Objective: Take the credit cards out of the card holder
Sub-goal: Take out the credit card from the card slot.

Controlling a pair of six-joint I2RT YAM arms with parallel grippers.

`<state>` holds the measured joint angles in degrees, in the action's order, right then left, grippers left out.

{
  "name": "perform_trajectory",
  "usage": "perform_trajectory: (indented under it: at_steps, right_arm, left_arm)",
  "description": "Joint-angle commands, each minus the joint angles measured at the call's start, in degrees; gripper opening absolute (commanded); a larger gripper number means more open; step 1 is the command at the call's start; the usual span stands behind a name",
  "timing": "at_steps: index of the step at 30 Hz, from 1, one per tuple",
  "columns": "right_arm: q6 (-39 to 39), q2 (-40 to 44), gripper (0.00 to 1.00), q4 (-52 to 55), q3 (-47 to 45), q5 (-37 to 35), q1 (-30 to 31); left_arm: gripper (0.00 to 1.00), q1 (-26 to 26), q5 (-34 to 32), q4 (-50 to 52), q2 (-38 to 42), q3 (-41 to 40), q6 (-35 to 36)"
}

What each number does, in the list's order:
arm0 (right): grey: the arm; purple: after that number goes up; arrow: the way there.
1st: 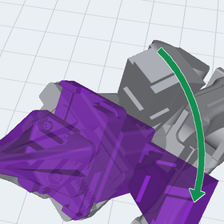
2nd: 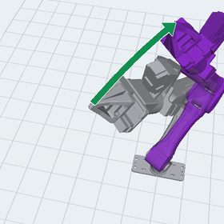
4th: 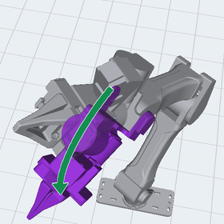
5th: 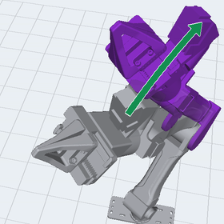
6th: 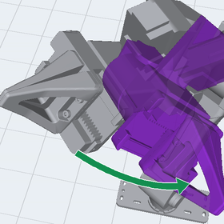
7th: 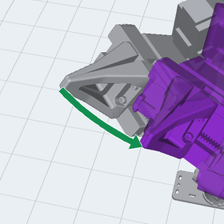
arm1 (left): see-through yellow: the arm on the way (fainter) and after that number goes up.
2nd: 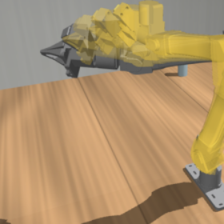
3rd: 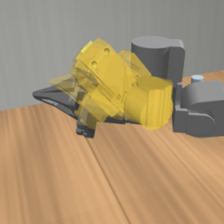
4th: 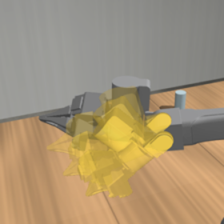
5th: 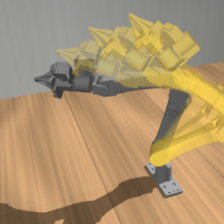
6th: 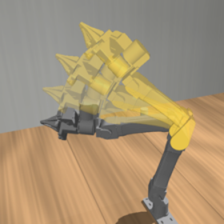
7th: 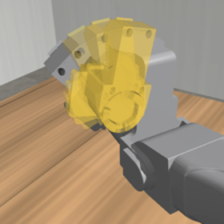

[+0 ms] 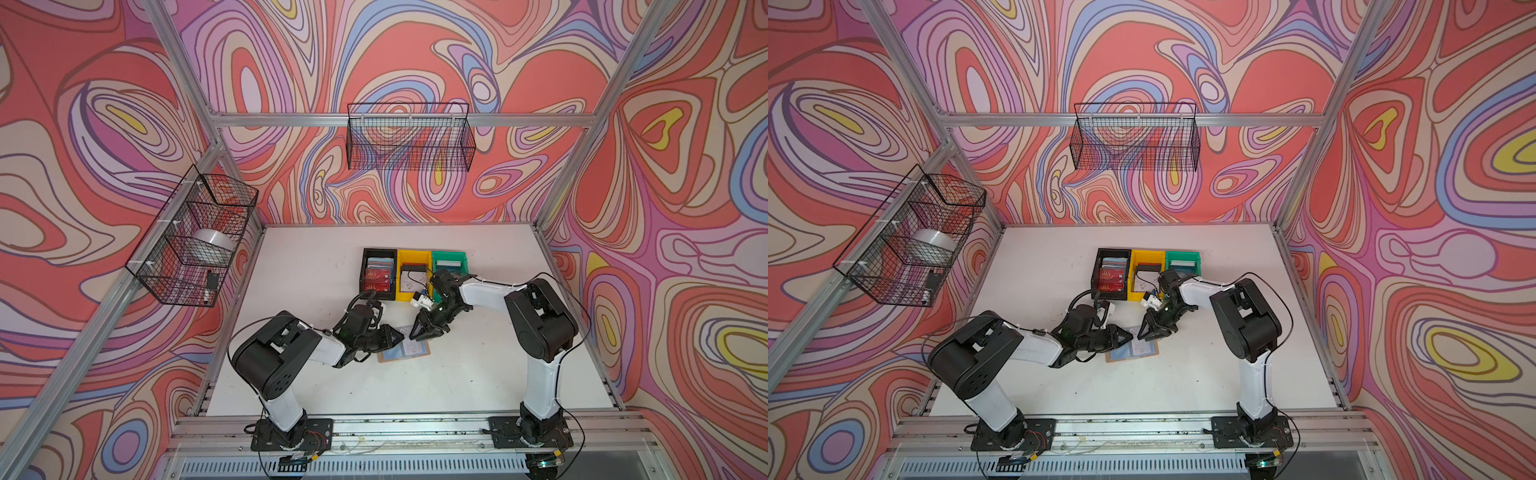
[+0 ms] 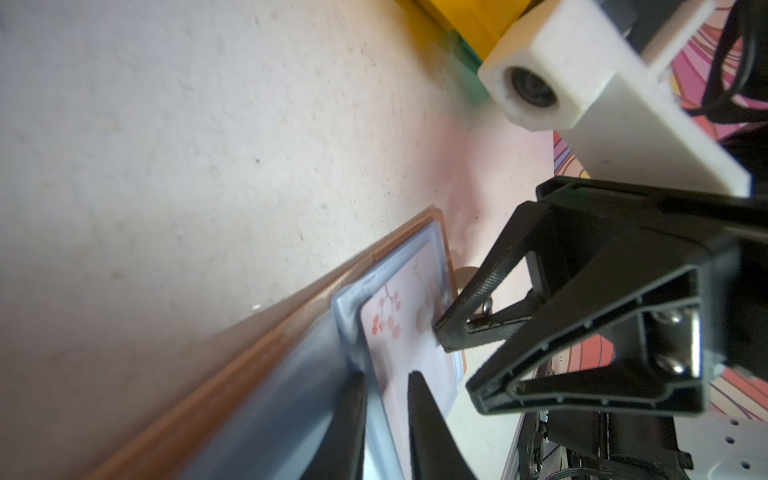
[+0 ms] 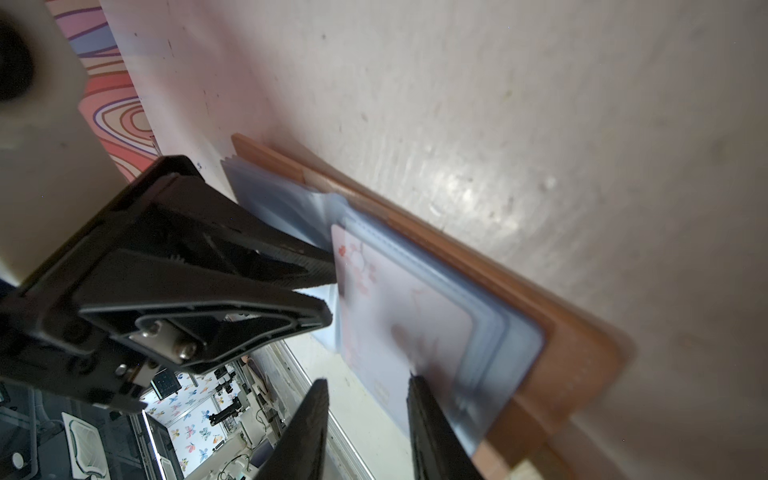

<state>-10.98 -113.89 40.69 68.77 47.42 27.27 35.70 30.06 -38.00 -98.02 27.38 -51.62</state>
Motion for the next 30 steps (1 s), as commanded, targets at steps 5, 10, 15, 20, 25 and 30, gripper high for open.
perform_trajectory:
  at_steps: [5, 10, 15, 20, 25, 30]
  right_arm:
    - [3.4, 2.74, 0.37, 2.74, -2.46, -5.8, -3.06]
    - [4.21, 0.71, 0.35, 4.17, -0.81, -6.0, -3.19]
    - [3.39, 1.3, 0.35, 2.63, -1.45, -4.75, -3.06]
    - [1.76, 3.76, 0.35, 1.85, -1.42, -4.77, -2.84]
    - [1.45, 5.03, 0.34, 2.48, -0.68, -5.05, -2.7]
    - [1.34, 4.62, 0.34, 2.32, -0.37, -4.96, -2.2]
  left_arm:
    - [0.23, 0.68, -0.95, 2.51, -1.21, -1.17, 0.69]
    - [0.23, 0.68, -0.1, 3.21, -2.3, 0.16, 1.39]
    - [0.23, 0.94, -0.71, 2.45, -1.92, -0.37, 0.67]
    - [0.23, 1.03, -0.73, 3.27, -1.39, -0.14, 0.99]
    - [0.23, 1.11, -0.8, 3.33, -1.54, -0.13, 1.17]
    - [0.23, 1.04, -0.73, 2.97, -1.83, 0.03, 1.08]
